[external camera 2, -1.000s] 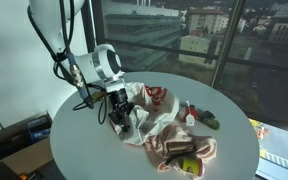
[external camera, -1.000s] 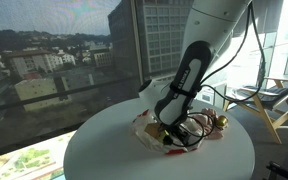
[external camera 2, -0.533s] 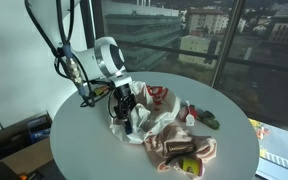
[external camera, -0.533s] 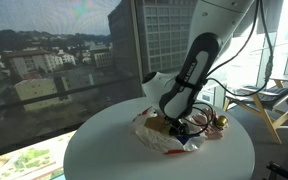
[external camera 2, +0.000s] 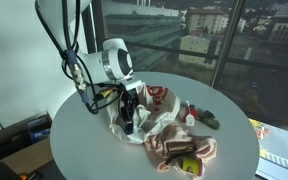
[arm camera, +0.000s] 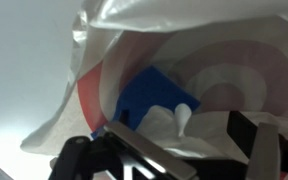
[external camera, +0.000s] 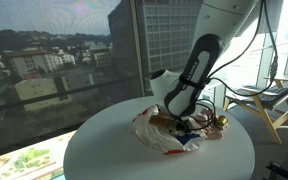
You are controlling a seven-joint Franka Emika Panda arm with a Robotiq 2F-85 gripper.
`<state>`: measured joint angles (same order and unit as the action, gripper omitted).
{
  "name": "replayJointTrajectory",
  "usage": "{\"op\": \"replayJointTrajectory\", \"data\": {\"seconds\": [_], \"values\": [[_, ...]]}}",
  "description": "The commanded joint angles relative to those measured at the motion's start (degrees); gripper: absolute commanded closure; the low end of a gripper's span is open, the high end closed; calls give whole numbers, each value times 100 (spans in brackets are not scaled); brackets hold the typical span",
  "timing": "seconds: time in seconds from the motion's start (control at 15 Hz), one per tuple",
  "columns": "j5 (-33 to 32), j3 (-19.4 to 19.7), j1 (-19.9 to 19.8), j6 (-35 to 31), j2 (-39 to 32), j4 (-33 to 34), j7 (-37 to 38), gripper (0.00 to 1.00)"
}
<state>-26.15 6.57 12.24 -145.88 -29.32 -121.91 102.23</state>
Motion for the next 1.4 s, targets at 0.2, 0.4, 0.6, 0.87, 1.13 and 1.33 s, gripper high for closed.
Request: {"op": "replayJointTrajectory", "data": {"seconds": [0.2,0.4,0.6,0.87,1.13,1.33], "values": [[812,-139,-132,-489,34,-212,-1017,0],[1004,-115,-122,-427,-43,-229,-1272,0],[1044,-34,-50,-400,-135,-248,-1370,0],[989,65,31,-385,-165,-262,-1378,0],[955,111,94,-373,-149,-248,-1410,42],[935,128,134,-364,-112,-252,-1454,66]]}}
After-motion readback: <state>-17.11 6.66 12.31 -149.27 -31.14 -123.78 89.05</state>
